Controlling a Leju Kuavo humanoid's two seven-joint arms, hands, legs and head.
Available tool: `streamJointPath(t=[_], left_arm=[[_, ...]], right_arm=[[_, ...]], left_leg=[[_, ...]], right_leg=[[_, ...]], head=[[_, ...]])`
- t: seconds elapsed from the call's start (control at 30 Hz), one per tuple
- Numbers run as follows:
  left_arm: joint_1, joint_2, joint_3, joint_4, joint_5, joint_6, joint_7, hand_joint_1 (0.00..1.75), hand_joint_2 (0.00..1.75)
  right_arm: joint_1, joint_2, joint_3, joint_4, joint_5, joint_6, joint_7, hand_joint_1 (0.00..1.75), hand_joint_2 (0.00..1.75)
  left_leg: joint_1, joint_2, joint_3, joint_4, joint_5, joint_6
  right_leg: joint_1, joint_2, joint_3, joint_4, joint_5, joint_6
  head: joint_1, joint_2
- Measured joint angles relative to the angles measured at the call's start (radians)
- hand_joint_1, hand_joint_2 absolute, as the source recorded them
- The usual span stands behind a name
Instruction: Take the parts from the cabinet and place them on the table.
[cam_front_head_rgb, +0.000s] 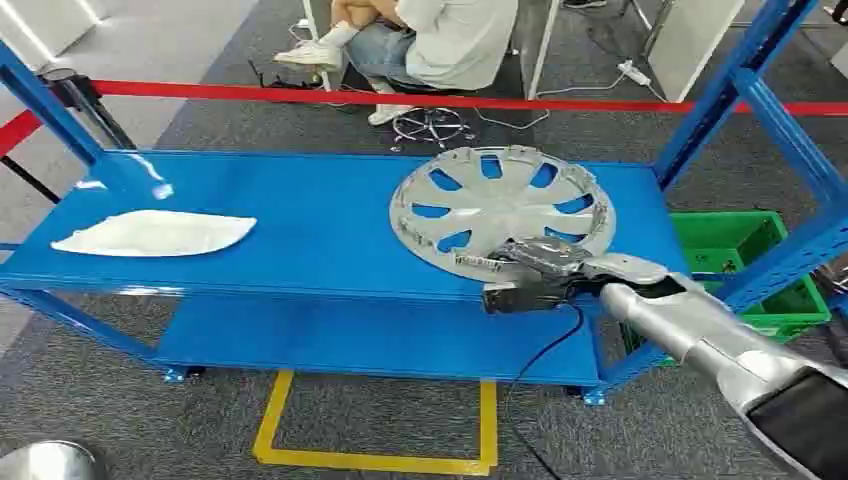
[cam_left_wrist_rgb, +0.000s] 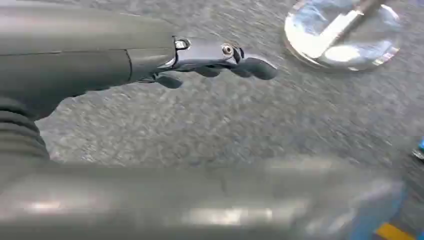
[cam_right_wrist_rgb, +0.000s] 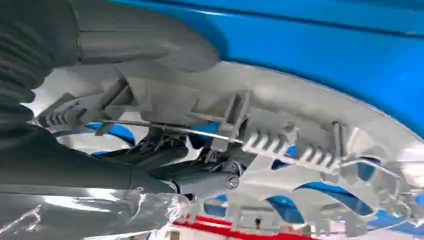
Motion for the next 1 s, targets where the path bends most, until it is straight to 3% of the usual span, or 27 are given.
streamJointPath(t=[0.07, 0.1, 0.13, 0.17, 0.23, 0.27, 0.3, 0.33, 0.43, 0.47, 0.53, 0.57, 0.6, 0.63, 0.67, 0.73, 0.77, 0.8, 0.9, 0.93, 0.97, 1.0], left_arm=[[0.001, 0.002, 0.0, 0.0, -0.002, -0.013, -0.005, 0.0, 1.75], [0.003, 0.003, 0.0, 0.0, -0.002, -0.015, -0.006, 0.0, 1.75], [0.005, 0.005, 0.0, 0.0, -0.002, -0.016, -0.007, 0.0, 1.75], [0.005, 0.006, 0.0, 0.0, -0.002, -0.017, -0.008, 0.0, 1.75], [0.005, 0.008, 0.0, 0.0, 0.011, -0.026, -0.014, 0.0, 1.75], [0.004, 0.006, 0.0, 0.0, 0.017, -0.02, -0.014, 0.0, 1.75], [0.002, 0.006, 0.0, 0.0, 0.022, -0.004, -0.013, 0.0, 1.75], [0.002, 0.005, 0.0, 0.0, 0.026, 0.012, -0.006, 0.0, 1.75], [0.003, 0.003, 0.003, 0.0, 0.041, 0.046, 0.015, 0.0, 1.75], [0.003, 0.004, 0.004, 0.0, 0.045, 0.053, 0.017, 0.0, 1.75], [0.003, 0.004, 0.005, 0.0, 0.051, 0.06, 0.022, 0.0, 1.75], [0.004, 0.002, 0.005, 0.0, 0.052, 0.062, 0.024, 0.0, 1.75], [0.005, 0.0, 0.007, 0.0, 0.054, 0.064, 0.027, 0.0, 1.75], [0.005, -0.002, 0.008, 0.0, 0.055, 0.066, 0.028, 0.0, 1.75], [0.005, -0.003, 0.01, 0.0, 0.056, 0.068, 0.028, 0.0, 1.75], [0.004, -0.005, 0.011, 0.0, 0.058, 0.074, 0.028, 0.0, 1.75], [0.004, -0.005, 0.011, 0.0, 0.058, 0.077, 0.028, 0.0, 1.75], [0.003, -0.006, 0.012, 0.0, 0.058, 0.078, 0.028, 0.0, 1.75], [0.003, -0.008, 0.013, 0.0, 0.058, 0.082, 0.028, 0.0, 1.75], [0.002, -0.008, 0.013, 0.0, 0.058, 0.082, 0.028, 0.0, 1.75], [0.002, -0.009, 0.014, 0.0, 0.058, 0.082, 0.028, 0.0, 1.75], [0.001, -0.011, 0.015, 0.0, 0.058, 0.082, 0.028, 0.0, 1.75]], right_arm=[[0.004, 0.0, 0.001, -0.001, -0.003, -0.002, 0.001, 1.75, 1.75], [0.005, -0.001, 0.001, 0.0, -0.004, -0.002, 0.001, 1.75, 1.75], [0.005, -0.001, 0.001, -0.001, -0.005, -0.002, 0.001, 1.75, 1.75], [0.005, -0.001, 0.0, -0.001, -0.005, -0.003, 0.001, 1.75, 1.75], [0.006, -0.001, 0.0, -0.002, -0.006, -0.018, 0.002, 1.75, 1.75], [0.01, -0.003, -0.004, -0.006, -0.005, -0.037, 0.007, 1.75, 1.75], [0.017, -0.003, -0.01, -0.014, 0.001, -0.066, 0.013, 1.75, 1.75], [0.025, -0.003, -0.017, -0.026, 0.013, -0.099, 0.024, 1.75, 1.75], [0.049, -0.003, -0.032, -0.081, 0.057, -0.154, 0.065, 1.75, 1.75], [0.055, -0.003, -0.041, -0.107, 0.068, -0.161, 0.079, 1.75, 1.75], [0.063, -0.003, -0.056, -0.159, 0.103, -0.175, 0.102, 1.75, 1.75], [0.07, -0.003, -0.06, -0.182, 0.118, -0.181, 0.11, 1.75, 1.75], [0.078, -0.003, -0.064, -0.2, 0.128, -0.185, 0.116, 1.75, 1.75], [0.088, -0.003, -0.069, -0.22, 0.143, -0.191, 0.12, 1.75, 1.75], [0.095, -0.003, -0.076, -0.24, 0.157, -0.201, 0.124, 1.75, 1.75], [0.102, -0.003, -0.091, -0.28, 0.191, -0.239, 0.133, 1.75, 1.75], [0.106, -0.002, -0.102, -0.299, 0.213, -0.266, 0.136, 1.75, 1.75], [0.107, 0.001, -0.109, -0.313, 0.23, -0.288, 0.141, 1.75, 1.75], [0.132, 0.007, -0.132, -0.354, 0.276, -0.339, 0.152, 1.75, 1.75], [0.134, 0.01, -0.136, -0.365, 0.282, -0.344, 0.154, 1.75, 1.75], [0.135, 0.012, -0.141, -0.375, 0.283, -0.347, 0.155, 1.75, 1.75], [0.136, 0.014, -0.147, -0.385, 0.289, -0.353, 0.155, 1.75, 1.75]], left_leg=[[0.002, 0.0, -0.083, 0.162, -0.063, -0.007], [0.003, 0.0, -0.107, 0.202, -0.065, -0.008], [0.003, 0.001, -0.104, 0.188, -0.04, -0.009], [0.004, 0.001, -0.082, 0.134, 0.003, -0.01], [0.008, 0.004, -0.001, -0.037, 0.094, -0.013], [0.011, 0.005, 0.024, -0.09, 0.1, -0.017], [0.01, -0.002, 0.029, -0.106, 0.091, 0.001], [0.009, -0.001, 0.023, -0.101, 0.091, 0.009], [0.011, 0.0, 0.024, -0.105, 0.096, 0.033], [0.01, 0.0, 0.024, -0.105, 0.095, 0.039], [0.007, 0.0, 0.024, -0.105, 0.094, 0.046], [0.005, 0.0, 0.025, -0.105, 0.093, 0.048], [0.004, 0.0, 0.026, -0.105, 0.092, 0.049], [0.004, -0.001, 0.027, -0.105, 0.091, 0.049], [0.004, -0.002, 0.03, -0.105, 0.089, 0.049], [0.004, -0.003, 0.04, -0.105, 0.084, 0.042], [0.003, -0.003, 0.043, -0.105, 0.08, 0.035], [-0.002, -0.004, 0.039, -0.099, 0.077, 0.029], [0.001, -0.004, 0.041, -0.109, 0.084, 0.015], [0.001, -0.003, 0.04, -0.108, 0.079, 0.008], [0.001, -0.001, 0.035, -0.093, 0.064, 0.003], [0.001, 0.0, 0.012, -0.044, 0.031, -0.001]], right_leg=[[0.0, -0.001, 0.0, 0.0, -0.002, -0.002], [-0.001, -0.001, 0.0, 0.0, -0.002, -0.002], [-0.002, 0.0, 0.001, 0.001, -0.003, -0.001], [-0.003, 0.001, 0.002, 0.001, -0.004, 0.001], [-0.008, 0.002, 0.008, 0.004, -0.01, 0.011], [-0.001, 0.002, 0.005, 0.01, -0.013, 0.018], [0.001, 0.005, -0.001, 0.017, -0.015, 0.023], [0.002, 0.005, -0.002, 0.012, -0.012, 0.029], [-0.003, 0.003, -0.004, 0.006, -0.016, 0.045], [-0.003, 0.0, -0.018, 0.036, -0.039, 0.046], [-0.002, 0.0, -0.094, 0.203, -0.12, 0.048], [-0.002, 0.0, -0.133, 0.284, -0.148, 0.048], [-0.002, 0.0, -0.16, 0.334, -0.158, 0.047], [-0.002, 0.0, -0.165, 0.333, -0.144, 0.046], [-0.002, 0.0, -0.145, 0.288, -0.108, 0.044], [-0.003, -0.001, -0.055, 0.102, -0.013, 0.04], [-0.003, -0.002, -0.023, 0.037, -0.006, 0.04], [0.001, 0.002, -0.005, 0.016, -0.016, 0.036], [0.006, 0.005, -0.012, 0.024, -0.015, 0.018], [0.0, 0.004, -0.009, 0.019, -0.011, 0.01], [-0.002, 0.004, -0.008, 0.018, -0.011, 0.006], [-0.002, 0.003, -0.008, 0.018, -0.012, 0.0]], head=[[0.0, 0.0], [0.0, 0.0], [0.0, 0.0], [0.0, 0.0], [0.0, 0.0], [-0.004, 0.0], [-0.007, 0.0], [0.0, 0.0], [-0.002, 0.0], [0.002, 0.0], [0.005, 0.0], [0.006, 0.0], [0.005, 0.0], [0.005, 0.0], [0.006, 0.0], [0.005, 0.0], [0.005, 0.0], [0.005, 0.0], [0.002, 0.0], [0.002, 0.0], [0.0, 0.0], [-0.005, 0.0]])
